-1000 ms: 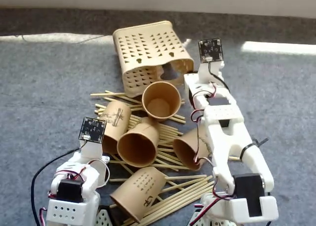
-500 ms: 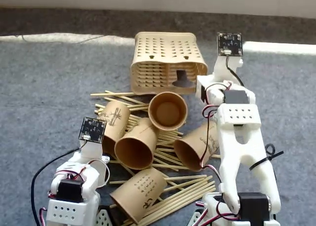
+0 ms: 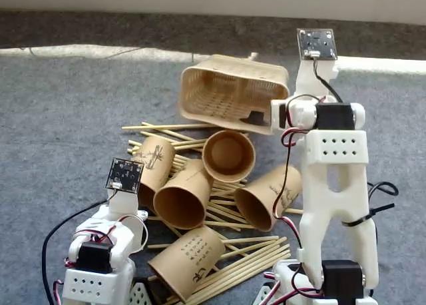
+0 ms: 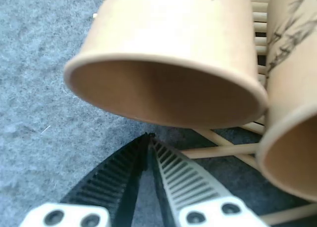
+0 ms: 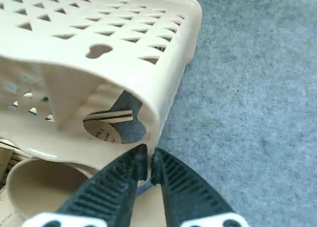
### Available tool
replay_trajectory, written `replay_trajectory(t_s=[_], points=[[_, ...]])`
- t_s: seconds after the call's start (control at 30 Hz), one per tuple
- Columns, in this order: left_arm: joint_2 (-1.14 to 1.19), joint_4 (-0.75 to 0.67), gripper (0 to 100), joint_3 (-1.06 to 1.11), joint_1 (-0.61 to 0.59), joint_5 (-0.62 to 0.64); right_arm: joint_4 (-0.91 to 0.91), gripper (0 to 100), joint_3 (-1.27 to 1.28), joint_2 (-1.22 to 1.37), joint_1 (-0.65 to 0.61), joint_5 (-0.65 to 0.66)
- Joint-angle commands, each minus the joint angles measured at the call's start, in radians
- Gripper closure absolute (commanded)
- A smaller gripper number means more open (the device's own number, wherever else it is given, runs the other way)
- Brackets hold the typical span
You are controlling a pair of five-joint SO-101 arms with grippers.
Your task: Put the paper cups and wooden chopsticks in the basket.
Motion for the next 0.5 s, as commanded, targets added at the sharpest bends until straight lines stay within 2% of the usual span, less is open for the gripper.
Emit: replay_trajectory(t_s=[0.0, 0.2, 0.47], points=[[-0.007, 0.005, 99, 0.019, 0.010, -0.011, 0.097, 99.3, -0.122, -0.045, 0.010, 0.012], [-0.007, 0.005, 99, 0.019, 0.010, -0.011, 0.188, 99.3, -0.196, -0.044, 0.015, 0.012], [-0.007, 0.005, 99, 0.019, 0.010, -0.011, 0.194, 99.2, -0.203, -0.042, 0.018, 0.005]])
